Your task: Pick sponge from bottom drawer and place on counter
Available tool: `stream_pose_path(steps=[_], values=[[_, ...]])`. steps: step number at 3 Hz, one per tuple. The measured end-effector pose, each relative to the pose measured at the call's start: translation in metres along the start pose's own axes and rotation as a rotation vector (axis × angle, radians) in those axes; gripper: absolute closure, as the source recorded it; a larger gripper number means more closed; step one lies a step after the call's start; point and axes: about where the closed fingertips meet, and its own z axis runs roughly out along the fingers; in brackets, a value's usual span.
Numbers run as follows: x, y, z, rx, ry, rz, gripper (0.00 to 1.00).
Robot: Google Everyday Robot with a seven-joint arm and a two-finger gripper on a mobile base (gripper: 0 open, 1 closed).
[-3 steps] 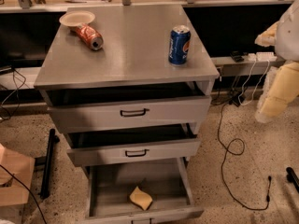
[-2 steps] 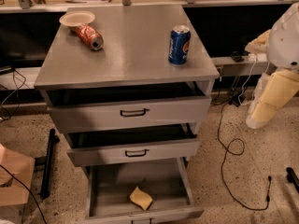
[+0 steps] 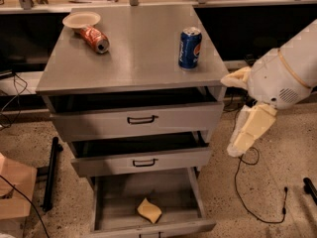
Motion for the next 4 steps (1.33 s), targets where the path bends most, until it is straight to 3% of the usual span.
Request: stream_pose_path(steps=[1,2,3,4], values=[[0.0,-0.004,0.062,-0.084,-0.122,-0.01,0.0],[0.0,-0.004,0.062,-0.084,-0.122,-0.01,0.0],[0.002,0.001,0.079,-0.112,-0.177,-0.013,0.0],[0.0,0.009,0.122,-0.204,-0.284,-0.021,0.0]])
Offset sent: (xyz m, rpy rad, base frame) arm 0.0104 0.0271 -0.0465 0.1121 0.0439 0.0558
